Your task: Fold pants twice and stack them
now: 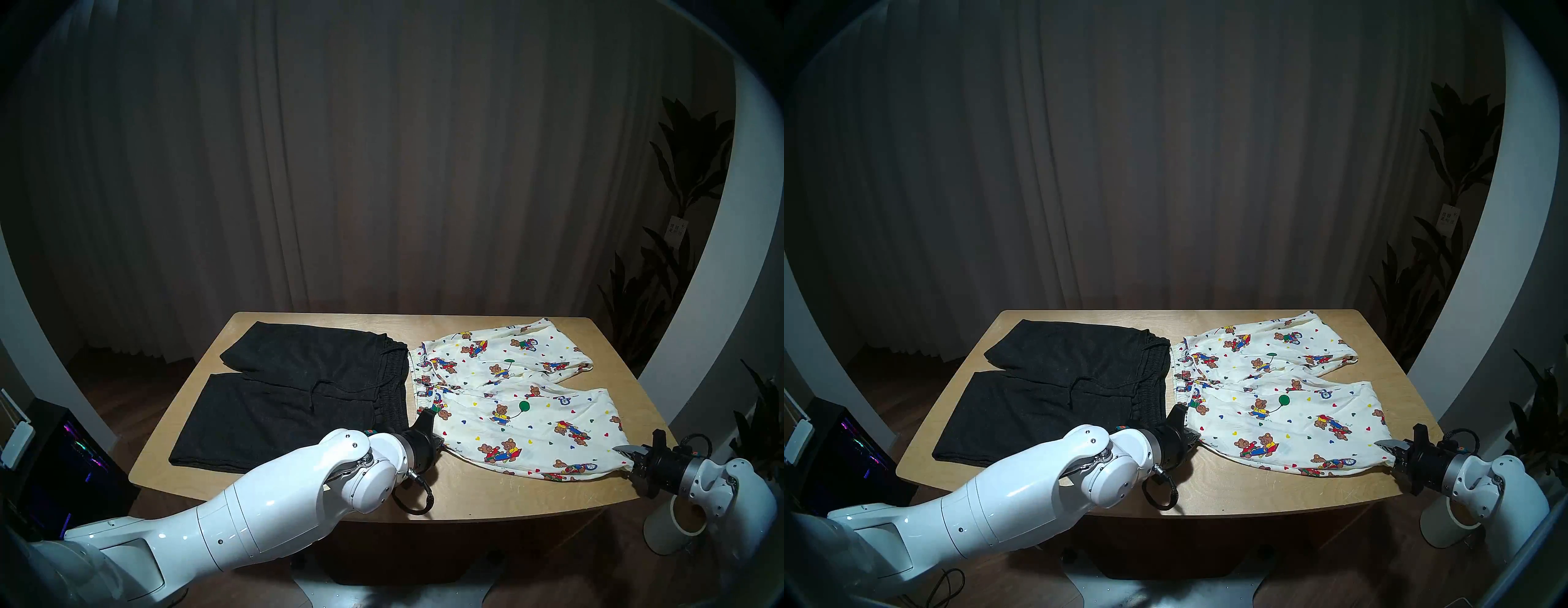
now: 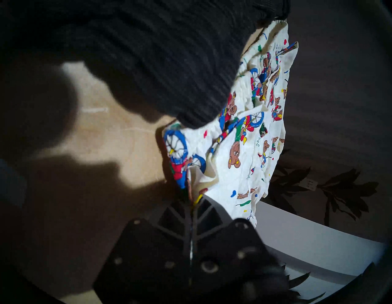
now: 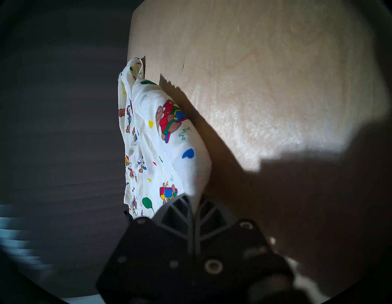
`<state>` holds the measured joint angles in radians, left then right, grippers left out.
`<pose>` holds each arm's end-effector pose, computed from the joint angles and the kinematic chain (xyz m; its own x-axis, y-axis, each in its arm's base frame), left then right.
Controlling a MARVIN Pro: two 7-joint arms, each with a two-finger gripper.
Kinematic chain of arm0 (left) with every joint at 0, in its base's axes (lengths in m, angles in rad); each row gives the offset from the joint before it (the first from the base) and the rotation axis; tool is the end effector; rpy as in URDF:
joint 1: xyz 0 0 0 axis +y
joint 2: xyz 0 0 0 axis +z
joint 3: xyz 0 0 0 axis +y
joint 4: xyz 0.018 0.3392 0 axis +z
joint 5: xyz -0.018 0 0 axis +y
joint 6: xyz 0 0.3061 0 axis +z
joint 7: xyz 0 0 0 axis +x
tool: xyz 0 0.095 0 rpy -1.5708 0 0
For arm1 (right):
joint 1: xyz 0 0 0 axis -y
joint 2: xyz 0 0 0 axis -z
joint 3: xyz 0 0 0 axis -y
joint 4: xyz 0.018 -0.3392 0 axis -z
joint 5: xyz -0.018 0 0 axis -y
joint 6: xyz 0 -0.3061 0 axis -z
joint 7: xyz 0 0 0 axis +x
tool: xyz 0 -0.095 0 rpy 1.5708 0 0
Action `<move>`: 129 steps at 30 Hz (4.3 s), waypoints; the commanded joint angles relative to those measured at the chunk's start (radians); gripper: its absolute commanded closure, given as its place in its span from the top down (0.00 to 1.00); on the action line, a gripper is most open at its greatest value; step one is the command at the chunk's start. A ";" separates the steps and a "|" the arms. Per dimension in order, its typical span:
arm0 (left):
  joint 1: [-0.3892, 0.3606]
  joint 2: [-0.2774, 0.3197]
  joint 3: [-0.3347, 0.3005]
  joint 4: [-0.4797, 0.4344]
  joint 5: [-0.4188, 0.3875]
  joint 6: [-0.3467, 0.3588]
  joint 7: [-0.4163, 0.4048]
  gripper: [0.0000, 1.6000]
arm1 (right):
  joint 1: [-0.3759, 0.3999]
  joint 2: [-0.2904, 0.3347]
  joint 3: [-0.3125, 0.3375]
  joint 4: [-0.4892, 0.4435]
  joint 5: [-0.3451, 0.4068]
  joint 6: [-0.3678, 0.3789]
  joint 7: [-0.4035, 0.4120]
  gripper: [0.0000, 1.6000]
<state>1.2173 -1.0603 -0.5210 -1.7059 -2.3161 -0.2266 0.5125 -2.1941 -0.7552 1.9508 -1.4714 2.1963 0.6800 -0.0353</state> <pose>0.3447 -0.1464 -0.3894 0.6473 0.7468 -0.1523 0.5453 -0.3141 0.7772 0.2125 -0.3331 -0.3687 0.3820 -0.9241 0.0083 -0.4790 -0.2057 -0.8533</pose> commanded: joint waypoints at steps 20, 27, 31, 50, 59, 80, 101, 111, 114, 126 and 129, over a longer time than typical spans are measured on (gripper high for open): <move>-0.053 -0.017 -0.079 -0.118 -0.096 -0.036 0.113 0.00 | 0.094 0.134 0.023 -0.048 0.195 0.019 -0.300 0.00; -0.047 -0.056 -0.140 -0.099 -0.194 -0.052 0.138 0.00 | 0.169 0.163 -0.003 -0.036 0.286 -0.063 -0.443 0.00; -0.059 -0.073 -0.167 -0.090 -0.229 -0.055 0.148 0.00 | 0.212 0.182 -0.030 -0.036 0.321 -0.114 -0.519 0.00; -0.121 -0.130 -0.255 -0.003 -0.320 -0.076 0.169 0.00 | 0.421 0.258 -0.119 -0.077 0.507 -0.382 -0.732 0.00; -0.176 -0.167 -0.271 0.069 -0.323 -0.069 0.162 0.00 | 0.515 0.259 -0.212 -0.093 0.529 -0.492 -0.762 0.00; -0.277 -0.255 -0.286 0.236 -0.302 -0.049 0.154 0.00 | 0.712 0.219 -0.359 -0.057 0.505 -0.634 -0.760 0.00; -0.355 -0.313 -0.303 0.382 -0.272 -0.039 0.153 0.00 | 0.916 0.129 -0.486 0.022 0.425 -0.727 -0.765 0.00; -0.384 -0.337 -0.314 0.441 -0.260 -0.037 0.150 0.00 | 1.010 0.084 -0.532 0.057 0.381 -0.759 -0.760 0.00; -0.392 -0.344 -0.317 0.461 -0.257 -0.036 0.149 0.00 | 1.036 0.067 -0.548 0.072 0.368 -0.768 -0.759 0.00; -0.435 -0.379 -0.336 0.540 -0.245 -0.038 0.141 0.00 | 1.144 -0.001 -0.620 0.166 0.317 -0.804 -0.753 0.00; -0.441 -0.388 -0.338 0.561 -0.243 -0.038 0.140 0.00 | 1.165 -0.018 -0.638 0.191 0.303 -0.812 -0.749 0.00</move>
<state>0.8378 -1.4169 -0.8419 -1.1597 -2.5610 -0.2621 0.6668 -1.1196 -0.7356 1.3268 -1.3085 2.5268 -0.1139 -0.7987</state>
